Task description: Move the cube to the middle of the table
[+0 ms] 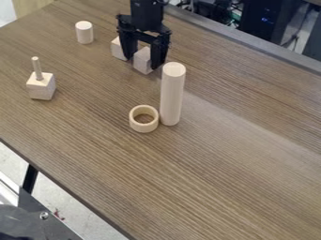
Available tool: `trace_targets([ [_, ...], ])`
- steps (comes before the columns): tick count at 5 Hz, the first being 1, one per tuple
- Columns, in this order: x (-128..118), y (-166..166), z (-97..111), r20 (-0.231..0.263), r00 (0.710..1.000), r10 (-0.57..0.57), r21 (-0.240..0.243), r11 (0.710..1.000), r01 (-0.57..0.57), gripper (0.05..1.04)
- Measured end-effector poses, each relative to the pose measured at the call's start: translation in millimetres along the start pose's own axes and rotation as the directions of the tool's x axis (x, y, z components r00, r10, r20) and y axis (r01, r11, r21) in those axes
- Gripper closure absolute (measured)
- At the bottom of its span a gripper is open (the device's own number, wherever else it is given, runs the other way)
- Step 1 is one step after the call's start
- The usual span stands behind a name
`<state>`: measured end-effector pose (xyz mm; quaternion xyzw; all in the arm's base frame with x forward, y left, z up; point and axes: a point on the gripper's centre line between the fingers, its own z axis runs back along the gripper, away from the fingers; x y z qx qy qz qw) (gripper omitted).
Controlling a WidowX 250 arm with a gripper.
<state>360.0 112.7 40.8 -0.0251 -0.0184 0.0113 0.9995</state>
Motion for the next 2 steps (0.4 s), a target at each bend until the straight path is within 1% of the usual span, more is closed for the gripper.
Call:
trace_targets([
  [1,1,0,17,0.028,1.000,-0.012,0.003,1.000,0.012,0.085],
  [2,4,-1,44,0.095,0.995,-0.040,0.018,0.999,0.039,0.085],
])
